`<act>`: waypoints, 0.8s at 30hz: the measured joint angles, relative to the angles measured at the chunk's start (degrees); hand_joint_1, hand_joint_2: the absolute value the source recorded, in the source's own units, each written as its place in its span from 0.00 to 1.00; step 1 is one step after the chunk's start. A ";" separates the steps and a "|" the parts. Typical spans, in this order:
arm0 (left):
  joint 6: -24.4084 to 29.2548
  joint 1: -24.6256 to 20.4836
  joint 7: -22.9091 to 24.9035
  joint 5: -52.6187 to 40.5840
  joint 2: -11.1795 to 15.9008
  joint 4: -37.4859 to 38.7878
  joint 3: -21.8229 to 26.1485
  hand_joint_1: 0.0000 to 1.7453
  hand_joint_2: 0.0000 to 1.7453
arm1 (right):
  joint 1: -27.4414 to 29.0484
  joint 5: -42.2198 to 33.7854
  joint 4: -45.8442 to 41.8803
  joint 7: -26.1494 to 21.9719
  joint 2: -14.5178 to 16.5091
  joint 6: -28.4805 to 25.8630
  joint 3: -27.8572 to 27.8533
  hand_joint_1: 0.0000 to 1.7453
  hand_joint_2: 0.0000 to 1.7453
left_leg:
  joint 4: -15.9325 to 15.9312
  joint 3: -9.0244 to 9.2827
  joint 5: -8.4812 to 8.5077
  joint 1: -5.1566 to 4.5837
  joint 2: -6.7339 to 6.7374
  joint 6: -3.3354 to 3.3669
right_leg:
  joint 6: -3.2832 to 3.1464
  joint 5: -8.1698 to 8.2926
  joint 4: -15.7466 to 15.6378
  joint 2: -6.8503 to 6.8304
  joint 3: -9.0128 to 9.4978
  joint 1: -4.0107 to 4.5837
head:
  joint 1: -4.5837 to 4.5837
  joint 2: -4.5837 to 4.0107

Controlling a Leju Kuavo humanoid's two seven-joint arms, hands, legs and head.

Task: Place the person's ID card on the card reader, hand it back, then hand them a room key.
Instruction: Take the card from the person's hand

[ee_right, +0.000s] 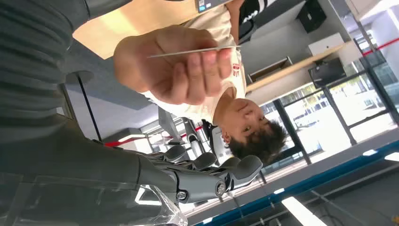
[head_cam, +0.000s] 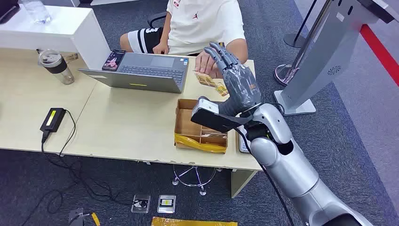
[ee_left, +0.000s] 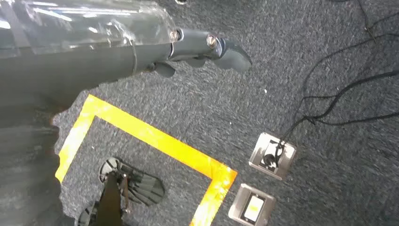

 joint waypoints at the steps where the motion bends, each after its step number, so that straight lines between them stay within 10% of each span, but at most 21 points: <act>1: 0.01 0.01 0.00 0.00 0.00 0.00 -0.01 0.00 1.00 | 0.00 0.04 0.02 0.04 0.00 -0.01 0.08 0.00 1.00 | 0.00 0.00 0.00 0.00 0.00 0.00 | 0.00 0.00 0.00 0.00 0.00 0.00 | -0.01 0.00; 21: 0.24 -0.31 1.19 -1.34 0.00 0.19 -2.13 0.00 1.00 | -0.42 1.06 2.55 2.27 -0.98 0.30 4.03 0.01 1.00 | 0.00 0.02 0.00 0.00 0.05 0.00 | 0.00 0.00 0.00 0.11 -0.04 0.00 | -0.01 0.00; 24: 0.29 -0.55 1.32 -1.63 -0.01 0.19 -2.44 0.00 1.00 | -0.30 1.06 2.55 2.61 -1.32 0.29 4.12 0.42 1.00 | 0.00 0.03 0.00 0.00 0.06 0.00 | 0.00 0.01 0.00 0.12 -0.05 0.00 | -0.01 0.00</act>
